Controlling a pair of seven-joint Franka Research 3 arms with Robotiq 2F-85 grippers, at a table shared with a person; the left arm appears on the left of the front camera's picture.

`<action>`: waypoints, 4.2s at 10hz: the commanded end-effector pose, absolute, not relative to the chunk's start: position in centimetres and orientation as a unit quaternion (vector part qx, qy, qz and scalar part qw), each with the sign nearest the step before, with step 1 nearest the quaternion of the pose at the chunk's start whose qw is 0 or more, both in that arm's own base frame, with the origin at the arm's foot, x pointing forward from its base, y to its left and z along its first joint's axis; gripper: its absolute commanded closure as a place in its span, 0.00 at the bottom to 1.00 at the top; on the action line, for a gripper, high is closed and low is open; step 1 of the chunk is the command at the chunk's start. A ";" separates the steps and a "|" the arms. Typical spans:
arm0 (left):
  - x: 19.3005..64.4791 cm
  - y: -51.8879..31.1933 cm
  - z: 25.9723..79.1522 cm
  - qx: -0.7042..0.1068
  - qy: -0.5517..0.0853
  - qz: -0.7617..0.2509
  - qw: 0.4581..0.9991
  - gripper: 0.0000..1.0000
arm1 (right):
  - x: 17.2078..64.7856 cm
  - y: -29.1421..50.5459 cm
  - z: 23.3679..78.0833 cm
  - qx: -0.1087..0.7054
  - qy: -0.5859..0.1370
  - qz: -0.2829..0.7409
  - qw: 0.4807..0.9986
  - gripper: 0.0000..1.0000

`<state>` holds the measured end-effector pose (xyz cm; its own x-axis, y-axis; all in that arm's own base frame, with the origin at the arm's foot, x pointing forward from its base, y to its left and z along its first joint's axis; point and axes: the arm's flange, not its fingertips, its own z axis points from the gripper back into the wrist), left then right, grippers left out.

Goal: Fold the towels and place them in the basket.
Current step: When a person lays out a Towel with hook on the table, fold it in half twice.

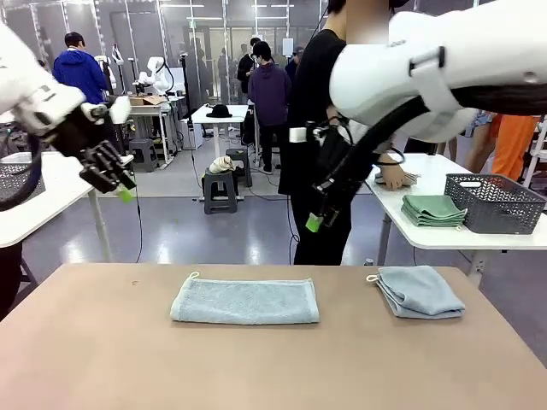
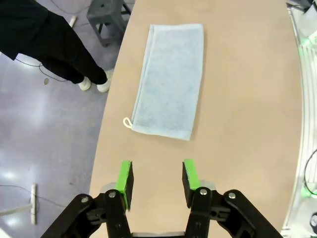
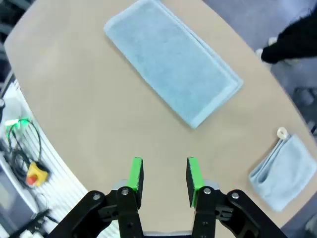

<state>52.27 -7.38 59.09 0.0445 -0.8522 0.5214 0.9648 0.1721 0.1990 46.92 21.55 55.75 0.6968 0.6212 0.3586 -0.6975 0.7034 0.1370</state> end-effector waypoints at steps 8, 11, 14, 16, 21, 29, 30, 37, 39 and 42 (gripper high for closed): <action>52.3 6.7 52.5 -0.276 -0.309 -0.597 0.687 0.48 | 46.3 18.5 49.1 0.234 -0.083 0.092 0.964 0.55; 52.8 7.8 50.6 -0.299 -0.311 -0.596 0.677 0.48 | 46.4 18.9 48.1 0.248 -0.107 0.039 0.962 0.55; 52.9 7.4 49.8 -0.307 -0.313 -0.594 0.675 0.48 | 46.7 19.0 47.1 0.255 -0.121 0.042 0.958 0.55; 52.6 7.9 49.7 -0.296 -0.302 -0.590 0.687 0.48 | 47.0 18.3 48.1 0.246 -0.106 0.048 0.962 0.55; 52.6 7.9 49.7 -0.296 -0.302 -0.590 0.687 0.48 | 47.0 18.3 48.1 0.246 -0.106 0.048 0.962 0.55; 52.6 7.9 49.7 -0.296 -0.302 -0.590 0.687 0.48 | 52.5 19.7 40.8 0.232 -0.130 -0.046 0.963 0.54; 52.6 7.9 49.7 -0.296 -0.302 -0.590 0.687 0.48 | 53.7 20.0 39.3 0.229 -0.127 -0.062 0.963 0.54; 52.9 9.1 49.1 -0.314 -0.311 -0.599 0.668 0.08 | 58.2 21.5 33.0 0.185 -0.094 -0.126 0.970 0.54; 53.2 9.5 48.7 -0.329 -0.313 -0.603 0.655 0.00 | 58.5 21.8 32.5 0.177 -0.095 -0.138 0.970 0.54; 53.3 9.8 48.6 -0.345 -0.318 -0.601 0.646 0.00 | 58.6 22.1 31.9 0.168 -0.090 -0.144 0.971 0.54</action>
